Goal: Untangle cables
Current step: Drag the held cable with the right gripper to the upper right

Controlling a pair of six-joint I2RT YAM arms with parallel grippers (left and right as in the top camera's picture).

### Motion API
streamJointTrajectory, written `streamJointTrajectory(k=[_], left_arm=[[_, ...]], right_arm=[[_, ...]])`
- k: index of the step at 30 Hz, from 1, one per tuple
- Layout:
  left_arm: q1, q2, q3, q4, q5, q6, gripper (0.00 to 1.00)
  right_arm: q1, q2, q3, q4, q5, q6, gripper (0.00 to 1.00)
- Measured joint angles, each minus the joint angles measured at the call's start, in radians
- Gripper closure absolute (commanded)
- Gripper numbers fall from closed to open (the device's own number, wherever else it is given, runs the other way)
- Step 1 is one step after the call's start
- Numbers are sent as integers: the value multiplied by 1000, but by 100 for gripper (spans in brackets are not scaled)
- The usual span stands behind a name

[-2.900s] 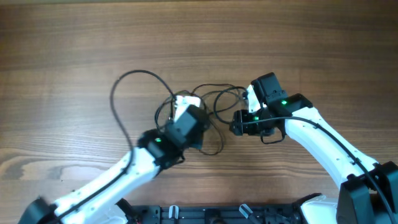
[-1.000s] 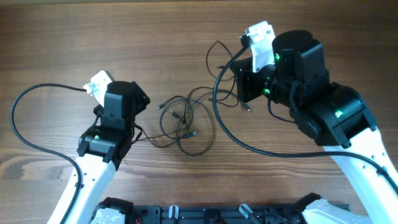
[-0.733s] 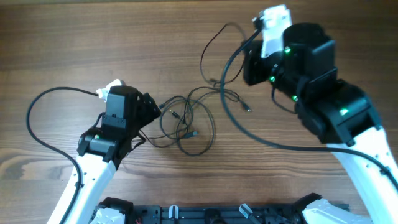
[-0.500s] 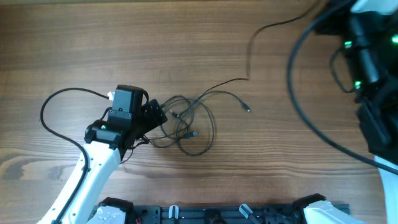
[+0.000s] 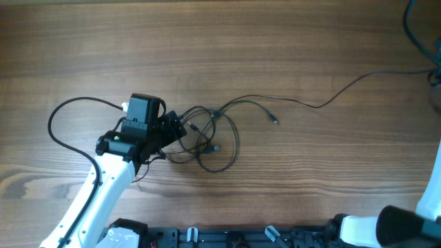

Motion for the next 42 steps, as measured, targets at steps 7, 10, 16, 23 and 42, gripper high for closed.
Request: streamJointTrajectory(k=[7, 10, 16, 23, 42], left_arm=[[0, 0, 0, 0, 0, 0, 10], [0, 0, 0, 0, 0, 0, 10], [0, 0, 0, -1, 0, 0, 10], [0, 0, 0, -3, 1, 0, 10], [0, 1, 0, -7, 4, 0, 9]], right_arm=[[-14, 148, 0, -180, -309, 3, 96], [-14, 160, 0, -246, -341, 6, 7], [-14, 160, -2, -270, -502, -6, 0], [87, 163, -380, -224, -755, -229, 0], [152, 171, -816, 126, -806, -290, 77]])
